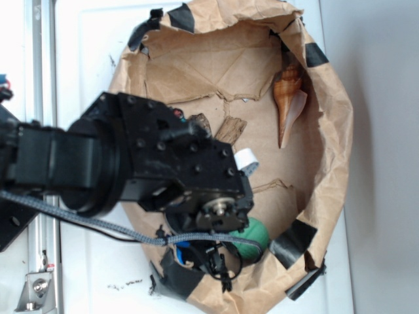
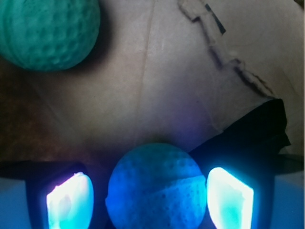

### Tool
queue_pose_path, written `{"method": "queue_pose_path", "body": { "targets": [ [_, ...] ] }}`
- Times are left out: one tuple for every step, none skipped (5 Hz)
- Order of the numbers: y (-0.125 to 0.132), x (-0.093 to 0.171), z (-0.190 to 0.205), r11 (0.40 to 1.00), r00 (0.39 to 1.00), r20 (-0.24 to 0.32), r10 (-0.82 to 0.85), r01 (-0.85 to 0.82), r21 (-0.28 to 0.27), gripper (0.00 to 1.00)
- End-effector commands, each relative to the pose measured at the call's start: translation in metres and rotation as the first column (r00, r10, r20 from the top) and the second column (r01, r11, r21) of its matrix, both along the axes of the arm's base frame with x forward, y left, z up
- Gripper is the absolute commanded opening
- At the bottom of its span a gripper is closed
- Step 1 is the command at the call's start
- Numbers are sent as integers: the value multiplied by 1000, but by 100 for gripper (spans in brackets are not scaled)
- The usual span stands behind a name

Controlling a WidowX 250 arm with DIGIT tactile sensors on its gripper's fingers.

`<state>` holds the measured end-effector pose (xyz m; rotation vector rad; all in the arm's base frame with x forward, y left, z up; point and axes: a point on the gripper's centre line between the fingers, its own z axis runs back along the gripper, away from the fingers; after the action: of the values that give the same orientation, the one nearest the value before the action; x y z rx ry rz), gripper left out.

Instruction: Grab the blue ball.

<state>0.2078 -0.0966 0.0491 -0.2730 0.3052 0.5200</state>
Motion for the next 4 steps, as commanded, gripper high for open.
{"method": "queue_pose_path", "body": {
  "targets": [
    [-8, -5, -18, 998, 999, -30, -31, 30, -51, 100],
    [-15, -9, -30, 994, 997, -57, -59, 53, -93, 100],
    [-26, -20, -36, 984, 987, -100, -123, 108, -142, 100],
    [-28, -26, -30, 983, 988, -100, -117, 101, -152, 0]
  ]
}}
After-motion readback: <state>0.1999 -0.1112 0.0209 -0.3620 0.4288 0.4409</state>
